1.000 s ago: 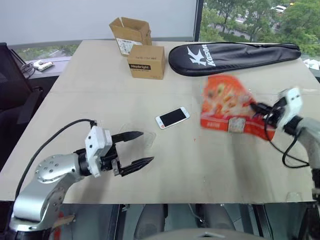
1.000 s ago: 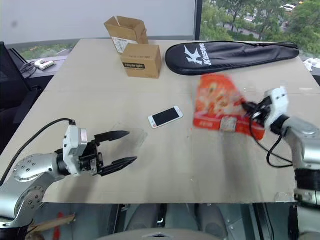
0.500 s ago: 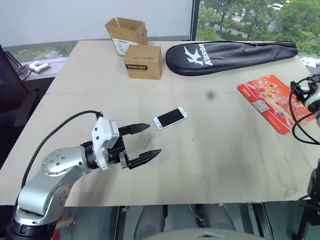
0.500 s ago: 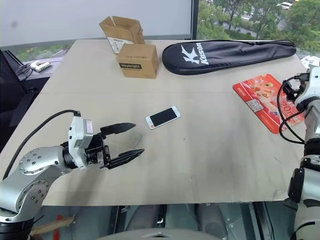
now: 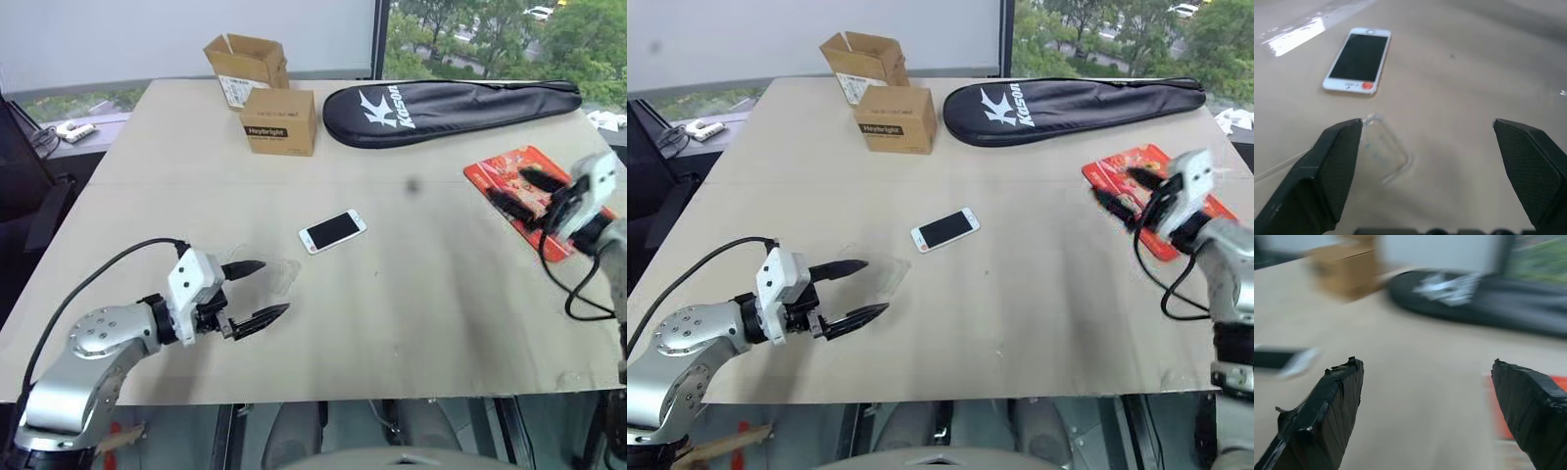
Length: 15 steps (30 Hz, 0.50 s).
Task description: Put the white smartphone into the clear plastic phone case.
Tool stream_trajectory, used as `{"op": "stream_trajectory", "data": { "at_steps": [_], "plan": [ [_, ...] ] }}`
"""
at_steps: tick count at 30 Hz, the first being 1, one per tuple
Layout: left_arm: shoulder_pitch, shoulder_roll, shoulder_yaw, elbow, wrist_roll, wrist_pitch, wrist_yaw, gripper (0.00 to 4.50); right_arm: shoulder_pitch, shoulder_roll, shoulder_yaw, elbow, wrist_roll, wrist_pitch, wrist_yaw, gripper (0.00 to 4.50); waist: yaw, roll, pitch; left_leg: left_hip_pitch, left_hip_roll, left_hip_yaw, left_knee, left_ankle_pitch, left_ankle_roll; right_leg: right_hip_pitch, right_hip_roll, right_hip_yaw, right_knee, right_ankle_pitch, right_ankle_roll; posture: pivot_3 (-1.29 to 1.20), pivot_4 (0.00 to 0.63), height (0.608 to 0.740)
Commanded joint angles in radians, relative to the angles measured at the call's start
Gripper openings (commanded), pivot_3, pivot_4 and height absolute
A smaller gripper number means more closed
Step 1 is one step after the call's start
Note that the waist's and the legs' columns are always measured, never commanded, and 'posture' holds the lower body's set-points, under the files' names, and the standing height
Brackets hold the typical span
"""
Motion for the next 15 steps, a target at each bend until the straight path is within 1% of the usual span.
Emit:
{"op": "stream_trajectory", "data": {
  "at_steps": [1,3,7,11,14,15],
  "plan": [
    [-0.068,0.054,-0.011,0.140,0.061,-0.117,-0.112,4.50,0.096,-0.038,0.035,-0.223,0.058,0.041,0.096,4.43,0.011,0.000,0.000,0.000,0.000,0.000,0.000,0.000,0.000,0.000,0.000,0.000,0.000,-0.001,-0.002,0.00,0.150,0.740],
    [-0.132,0.072,-0.036,0.233,0.081,-0.156,-0.165,4.50,0.137,-0.048,0.058,-0.293,0.065,0.060,0.115,4.43,0.015,0.000,0.000,0.000,0.000,0.000,0.000,0.000,0.000,0.000,0.000,-0.001,0.000,-0.002,-0.003,0.00,0.150,0.740],
    [-0.303,0.113,-0.141,0.491,0.163,-0.247,-0.322,4.50,0.196,-0.053,0.082,-0.384,0.061,0.056,0.135,4.43,0.016,-0.001,0.000,0.000,-0.001,0.000,0.001,0.000,0.000,0.000,0.000,-0.001,0.000,-0.002,-0.003,0.00,0.150,0.740],
    [-0.406,0.130,-0.232,0.639,0.227,-0.298,-0.441,4.50,0.235,-0.050,0.071,-0.438,0.073,0.026,0.166,4.43,0.010,-0.001,0.000,-0.001,-0.001,0.001,0.001,0.000,0.000,0.000,0.000,-0.001,0.000,-0.001,-0.001,0.00,0.150,0.740],
    [-0.469,0.120,-0.278,0.735,0.285,-0.374,-0.468,4.50,0.258,-0.018,0.049,-0.463,0.080,-0.058,0.198,4.43,0.011,-0.002,0.000,-0.001,0.000,0.000,0.001,0.000,0.000,-0.001,0.000,-0.001,0.000,0.000,0.001,0.00,0.150,0.740],
    [-0.485,0.115,-0.290,0.760,0.297,-0.392,-0.476,4.50,0.264,-0.032,0.054,-0.468,0.086,-0.045,0.212,4.43,0.011,-0.002,0.000,-0.001,0.000,-0.001,0.001,0.000,0.000,0.000,0.001,-0.002,0.000,0.000,0.001,0.00,0.150,0.740]
  ]
}}
